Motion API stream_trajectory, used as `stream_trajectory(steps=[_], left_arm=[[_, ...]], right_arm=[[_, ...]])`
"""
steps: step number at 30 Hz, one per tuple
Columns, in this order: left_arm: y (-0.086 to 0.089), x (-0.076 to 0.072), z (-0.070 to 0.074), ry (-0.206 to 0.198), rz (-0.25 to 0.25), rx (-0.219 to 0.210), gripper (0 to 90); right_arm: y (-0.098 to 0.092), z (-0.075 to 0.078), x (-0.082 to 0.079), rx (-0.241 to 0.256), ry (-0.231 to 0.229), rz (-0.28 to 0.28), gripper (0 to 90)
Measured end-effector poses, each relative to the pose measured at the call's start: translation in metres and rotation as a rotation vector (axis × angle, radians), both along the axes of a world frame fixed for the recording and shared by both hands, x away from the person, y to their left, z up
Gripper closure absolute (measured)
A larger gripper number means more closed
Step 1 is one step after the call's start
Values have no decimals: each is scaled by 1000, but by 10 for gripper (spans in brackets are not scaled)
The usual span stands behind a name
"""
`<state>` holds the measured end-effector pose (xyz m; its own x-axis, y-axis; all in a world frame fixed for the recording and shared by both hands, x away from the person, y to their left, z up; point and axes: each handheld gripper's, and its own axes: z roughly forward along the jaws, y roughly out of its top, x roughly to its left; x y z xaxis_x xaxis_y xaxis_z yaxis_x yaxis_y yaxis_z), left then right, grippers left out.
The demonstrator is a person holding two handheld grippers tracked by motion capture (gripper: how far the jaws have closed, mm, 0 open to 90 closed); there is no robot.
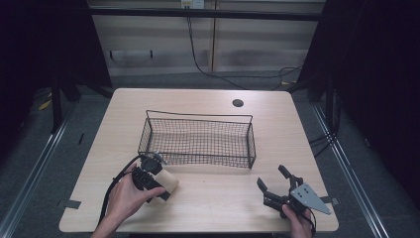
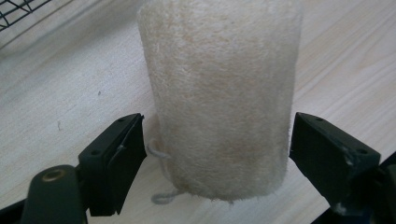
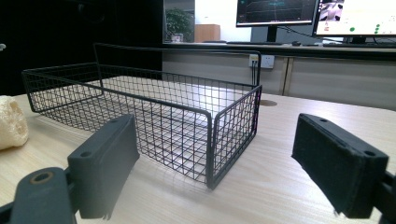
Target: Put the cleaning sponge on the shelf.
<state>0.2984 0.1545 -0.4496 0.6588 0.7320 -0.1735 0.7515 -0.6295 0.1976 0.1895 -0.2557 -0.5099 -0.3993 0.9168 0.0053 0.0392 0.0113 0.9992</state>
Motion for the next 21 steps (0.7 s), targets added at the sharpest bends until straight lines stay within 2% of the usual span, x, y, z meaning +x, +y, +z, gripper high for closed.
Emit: stream_trajectory(steps=[5,10,14,16,19,21], left_arm=[[-1,1,-4,13,-5,8,211],[-4,-1,-5,11,-21,7,310],[-5,-2,-4,-4,-23,10,321],[-5,-2,-5,10,-26,12,322],[-4,-2,-3,9,-18,8,323],[-2,-1,-2,23,-25,-19,323]], right_arm=[[0,0,0,-1,0,0,136],[0,0,0,0,-1,0,136],[0,0,0,-1,-1,1,136],[0,0,0,1,0,0,136],[0,0,0,2,1,1,136],[0,0,0,-1,-1,1,136]])
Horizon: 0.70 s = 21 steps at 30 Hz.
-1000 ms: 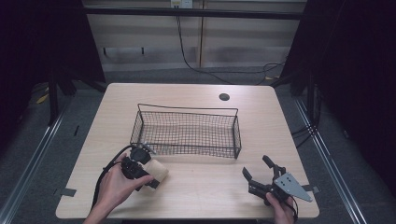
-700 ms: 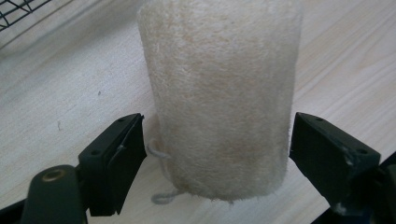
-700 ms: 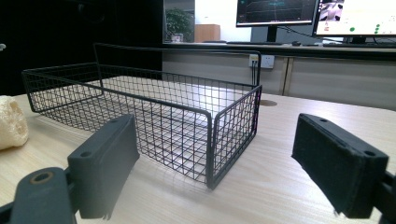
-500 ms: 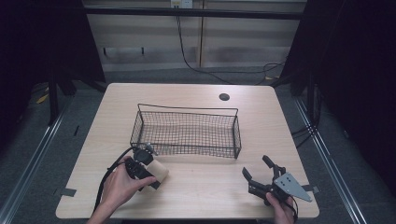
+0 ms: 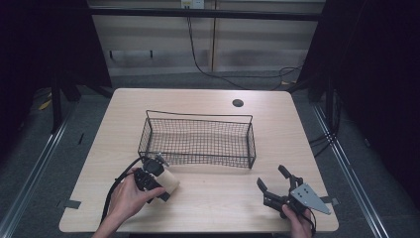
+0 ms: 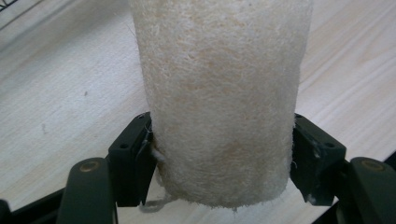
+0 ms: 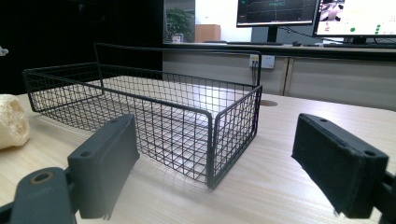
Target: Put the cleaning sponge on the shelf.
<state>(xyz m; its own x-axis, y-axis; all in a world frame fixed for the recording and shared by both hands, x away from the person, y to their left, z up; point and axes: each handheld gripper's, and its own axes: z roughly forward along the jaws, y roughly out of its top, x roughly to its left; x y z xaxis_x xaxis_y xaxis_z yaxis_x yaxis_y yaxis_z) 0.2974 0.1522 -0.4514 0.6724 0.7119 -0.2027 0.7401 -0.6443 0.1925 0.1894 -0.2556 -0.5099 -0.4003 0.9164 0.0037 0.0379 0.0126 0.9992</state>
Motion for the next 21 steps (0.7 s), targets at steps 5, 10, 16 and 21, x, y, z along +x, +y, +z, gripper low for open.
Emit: stream_trajectory(steps=[5,10,16,21], left_arm=[[2,1,3,14,18,-18,324],[6,1,6,24,9,-60,323],[10,1,9,23,15,-67,323],[18,1,18,23,27,-122,323]], right_arm=[[0,0,0,0,0,0,136],[0,0,0,1,1,0,136],[0,0,0,1,2,1,136],[0,0,0,1,2,-1,136]])
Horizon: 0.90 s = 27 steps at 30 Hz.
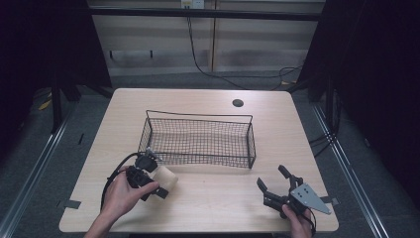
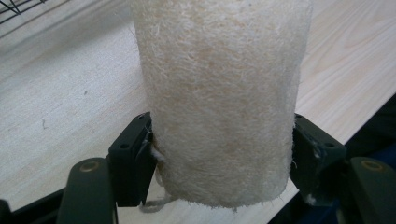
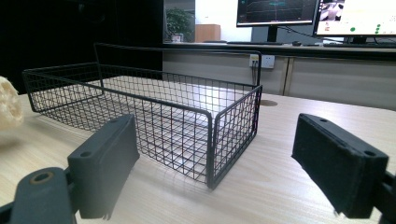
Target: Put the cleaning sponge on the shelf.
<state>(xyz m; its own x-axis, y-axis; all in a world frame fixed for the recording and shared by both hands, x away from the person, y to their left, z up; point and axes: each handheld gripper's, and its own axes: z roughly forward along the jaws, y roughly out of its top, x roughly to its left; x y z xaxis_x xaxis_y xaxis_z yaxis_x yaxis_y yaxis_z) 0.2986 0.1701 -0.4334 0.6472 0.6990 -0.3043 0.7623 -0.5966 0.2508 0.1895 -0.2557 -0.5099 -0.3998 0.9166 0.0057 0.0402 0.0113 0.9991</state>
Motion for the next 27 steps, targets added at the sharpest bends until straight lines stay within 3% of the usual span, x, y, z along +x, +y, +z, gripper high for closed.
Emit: stream_trajectory(steps=[9,21,27], left_arm=[[5,-4,16,-32,-24,-42,324],[11,-8,31,-70,-17,-80,324],[17,-10,46,-96,-18,-106,324]], right_arm=[[0,0,0,1,0,1,136],[0,0,0,1,-1,-1,136],[0,0,0,4,-2,-2,136]])
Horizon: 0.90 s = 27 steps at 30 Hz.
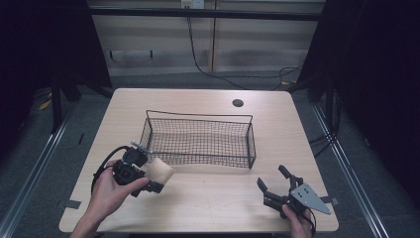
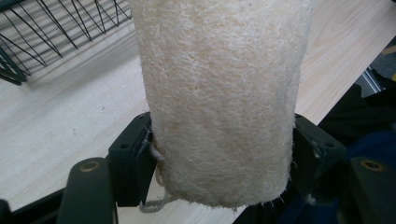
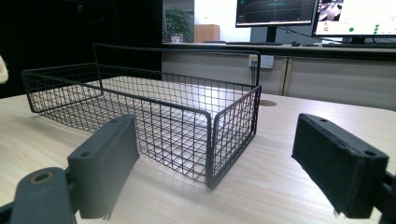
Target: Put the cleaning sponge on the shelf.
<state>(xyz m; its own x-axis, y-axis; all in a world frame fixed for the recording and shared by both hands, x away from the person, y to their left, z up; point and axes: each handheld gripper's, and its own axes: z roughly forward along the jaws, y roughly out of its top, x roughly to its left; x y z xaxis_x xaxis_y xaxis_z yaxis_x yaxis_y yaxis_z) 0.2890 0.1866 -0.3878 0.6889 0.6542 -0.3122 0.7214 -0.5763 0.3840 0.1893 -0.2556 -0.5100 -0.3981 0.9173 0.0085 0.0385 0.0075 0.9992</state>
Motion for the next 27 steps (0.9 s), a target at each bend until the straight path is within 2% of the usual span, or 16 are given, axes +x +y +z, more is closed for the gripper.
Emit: stream_trajectory(steps=[3,11,13,17,19,20,22,27], left_arm=[[2,0,7,-23,6,-5,324],[0,7,20,-22,0,-25,324],[1,11,24,-17,-28,-27,324],[1,15,29,-16,-4,-30,324],[1,17,31,-18,-14,-32,325],[1,19,34,-10,-13,-49,324],[0,21,36,-12,-19,-46,325],[-1,28,43,-11,-1,-59,325]], right_arm=[[0,0,0,1,0,-1,136],[0,0,0,3,1,-3,136],[0,0,0,-2,1,-1,136],[0,0,0,-1,-1,-1,136],[0,0,0,-3,0,-2,136],[0,0,0,-4,1,-2,136],[0,0,0,-4,1,-3,136],[1,0,-1,-5,4,-8,136]])
